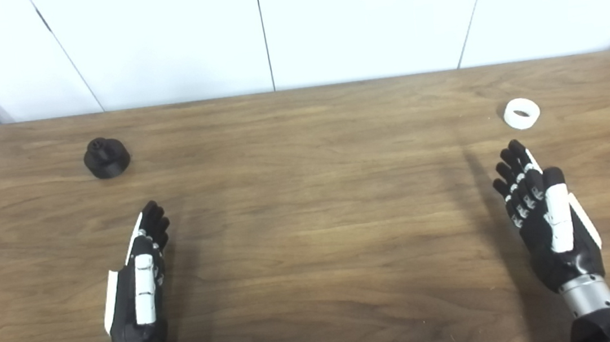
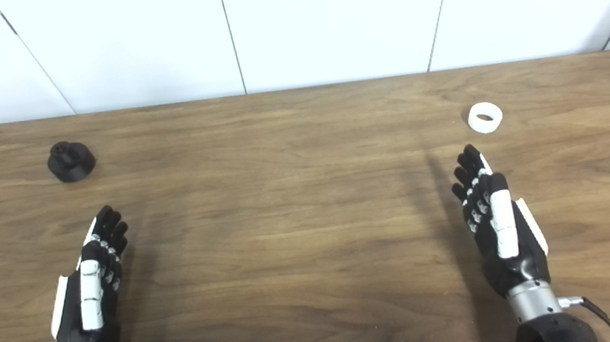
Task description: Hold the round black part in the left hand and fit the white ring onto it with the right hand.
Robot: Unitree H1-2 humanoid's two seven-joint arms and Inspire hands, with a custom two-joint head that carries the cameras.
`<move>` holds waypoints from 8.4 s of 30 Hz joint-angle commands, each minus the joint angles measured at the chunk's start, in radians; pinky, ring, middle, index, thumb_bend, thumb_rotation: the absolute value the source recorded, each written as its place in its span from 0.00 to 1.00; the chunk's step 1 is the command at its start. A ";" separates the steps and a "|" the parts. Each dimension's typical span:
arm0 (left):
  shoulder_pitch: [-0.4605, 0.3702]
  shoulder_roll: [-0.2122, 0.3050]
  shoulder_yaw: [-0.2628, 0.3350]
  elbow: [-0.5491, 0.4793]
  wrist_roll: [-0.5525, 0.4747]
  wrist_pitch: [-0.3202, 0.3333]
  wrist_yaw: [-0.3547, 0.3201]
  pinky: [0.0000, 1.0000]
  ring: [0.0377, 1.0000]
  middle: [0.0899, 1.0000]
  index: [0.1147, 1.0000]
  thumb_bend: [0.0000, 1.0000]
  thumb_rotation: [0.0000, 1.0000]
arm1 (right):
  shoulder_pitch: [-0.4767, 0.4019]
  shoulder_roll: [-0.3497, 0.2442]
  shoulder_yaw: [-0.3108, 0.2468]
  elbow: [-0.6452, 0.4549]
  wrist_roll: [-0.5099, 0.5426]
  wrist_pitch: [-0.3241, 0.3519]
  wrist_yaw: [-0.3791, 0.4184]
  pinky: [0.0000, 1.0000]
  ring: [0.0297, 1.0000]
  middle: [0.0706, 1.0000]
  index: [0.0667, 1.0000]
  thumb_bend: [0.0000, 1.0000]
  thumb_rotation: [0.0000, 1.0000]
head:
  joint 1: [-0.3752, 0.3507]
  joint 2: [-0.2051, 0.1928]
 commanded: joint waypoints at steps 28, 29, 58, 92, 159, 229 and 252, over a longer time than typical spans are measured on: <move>0.005 -0.087 -0.043 0.015 0.076 -0.041 0.031 0.98 0.96 0.96 0.96 0.48 0.87 | 0.057 -0.039 -0.026 0.053 0.013 -0.068 0.065 1.00 1.00 1.00 1.00 0.59 1.00 | 0.231 -0.131; 0.004 -0.089 -0.049 0.022 0.085 -0.051 0.035 0.98 0.96 0.96 0.96 0.47 0.87 | 0.056 -0.040 -0.026 0.061 0.017 -0.075 0.073 1.00 1.00 1.00 1.00 0.59 1.00 | 0.240 -0.140; -0.017 -0.072 -0.090 0.021 0.144 -0.004 0.079 1.00 0.99 0.99 0.98 0.53 0.91 | 0.038 -0.053 -0.028 0.169 -0.003 -0.174 0.112 1.00 1.00 1.00 1.00 0.60 1.00 | 0.209 -0.164; -0.249 0.404 0.055 -0.025 0.880 0.367 -0.003 1.00 1.00 1.00 0.92 0.96 0.68 | 0.033 -0.049 -0.017 0.172 0.001 -0.151 0.069 1.00 1.00 1.00 1.00 0.61 1.00 | 0.190 -0.159; -0.802 0.440 -0.155 0.879 0.805 0.344 0.131 1.00 1.00 0.98 0.85 0.91 0.52 | 0.040 -0.050 0.001 0.159 0.011 -0.136 0.046 1.00 1.00 1.00 1.00 0.59 1.00 | 0.169 -0.154; -0.815 0.413 -0.195 0.849 0.745 0.379 0.153 1.00 1.00 0.93 0.77 0.90 0.36 | 0.078 -0.077 0.027 0.123 0.006 -0.098 0.028 1.00 1.00 1.00 1.00 0.62 1.00 | 0.170 -0.117; -0.821 0.410 -0.186 0.853 0.712 0.366 0.167 1.00 0.99 0.88 0.68 0.85 0.27 | 0.081 -0.081 0.024 0.111 0.018 -0.089 0.033 1.00 1.00 1.00 1.00 0.62 1.00 | 0.174 -0.108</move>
